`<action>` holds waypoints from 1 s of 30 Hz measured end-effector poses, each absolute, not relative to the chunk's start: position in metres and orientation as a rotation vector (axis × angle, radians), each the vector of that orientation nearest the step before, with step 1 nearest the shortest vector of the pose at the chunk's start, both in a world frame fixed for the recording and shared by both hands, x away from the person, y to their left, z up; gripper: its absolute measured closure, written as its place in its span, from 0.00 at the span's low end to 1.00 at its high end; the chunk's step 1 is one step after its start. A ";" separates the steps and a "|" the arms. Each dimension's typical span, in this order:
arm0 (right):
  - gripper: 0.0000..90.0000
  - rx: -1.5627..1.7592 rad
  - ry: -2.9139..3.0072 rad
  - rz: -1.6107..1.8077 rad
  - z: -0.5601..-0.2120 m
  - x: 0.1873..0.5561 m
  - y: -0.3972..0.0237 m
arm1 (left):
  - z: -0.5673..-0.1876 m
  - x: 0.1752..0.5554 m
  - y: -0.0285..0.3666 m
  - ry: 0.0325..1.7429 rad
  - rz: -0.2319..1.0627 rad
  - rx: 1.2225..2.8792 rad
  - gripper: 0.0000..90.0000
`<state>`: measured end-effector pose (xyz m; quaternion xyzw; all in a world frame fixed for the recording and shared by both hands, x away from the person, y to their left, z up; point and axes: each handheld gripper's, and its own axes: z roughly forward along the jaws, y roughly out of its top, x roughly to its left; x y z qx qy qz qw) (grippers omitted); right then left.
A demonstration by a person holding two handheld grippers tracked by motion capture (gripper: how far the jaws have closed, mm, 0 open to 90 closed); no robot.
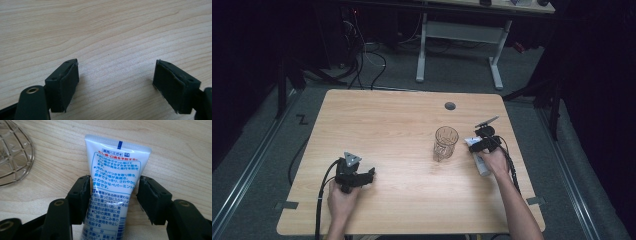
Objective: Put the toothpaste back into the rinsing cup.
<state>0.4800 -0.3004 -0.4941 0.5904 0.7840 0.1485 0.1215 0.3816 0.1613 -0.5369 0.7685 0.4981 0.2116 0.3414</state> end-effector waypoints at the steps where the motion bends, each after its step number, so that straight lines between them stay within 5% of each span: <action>1: 0.49 1.724 2.289 0.434 -0.494 0.480 -0.300 | -0.537 0.382 0.161 1.296 0.551 1.999 0.23; 13: 0.58 1.725 2.303 0.422 -0.497 0.481 -0.297 | -0.537 0.382 0.161 1.296 0.551 1.999 0.23; 16: 0.67 1.723 2.319 0.455 -0.496 0.480 -0.297 | -0.537 0.382 0.161 1.296 0.551 1.999 0.23; 30: 0.73 1.725 2.330 0.522 -0.492 0.476 -0.303 | -0.537 0.382 0.161 1.296 0.549 2.001 0.23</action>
